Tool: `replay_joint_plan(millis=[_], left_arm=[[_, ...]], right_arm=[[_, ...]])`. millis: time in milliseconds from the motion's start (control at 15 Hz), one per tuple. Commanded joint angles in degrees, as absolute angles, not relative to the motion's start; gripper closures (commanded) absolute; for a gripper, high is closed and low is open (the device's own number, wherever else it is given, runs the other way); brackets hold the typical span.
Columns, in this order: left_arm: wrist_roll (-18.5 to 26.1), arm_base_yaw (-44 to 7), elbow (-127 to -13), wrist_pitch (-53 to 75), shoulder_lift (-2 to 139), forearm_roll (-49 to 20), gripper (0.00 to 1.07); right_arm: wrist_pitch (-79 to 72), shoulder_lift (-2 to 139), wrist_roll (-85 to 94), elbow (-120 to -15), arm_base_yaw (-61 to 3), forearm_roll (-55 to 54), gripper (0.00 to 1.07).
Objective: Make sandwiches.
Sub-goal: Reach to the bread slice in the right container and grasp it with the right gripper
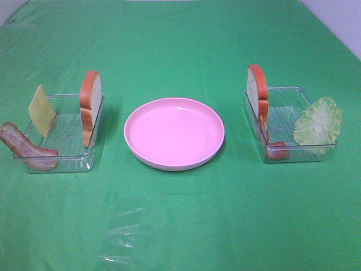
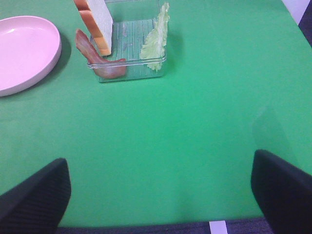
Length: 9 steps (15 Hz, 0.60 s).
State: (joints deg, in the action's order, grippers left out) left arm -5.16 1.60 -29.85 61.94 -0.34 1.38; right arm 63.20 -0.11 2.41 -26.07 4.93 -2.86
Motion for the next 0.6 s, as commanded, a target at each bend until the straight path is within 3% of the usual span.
replay_joint_plan(millis=[67,600], left_arm=[[-5.16,1.38,-29.74,61.82,-0.52,1.38,0.07],[-5.16,1.38,-29.74,61.82,-0.52,1.38,0.07]], right_arm=[[62.91,-2.01,2.52,-25.90,5.21,-2.98,0.11],[62.91,-2.01,2.52,-25.90,5.21,-2.98,0.11]])
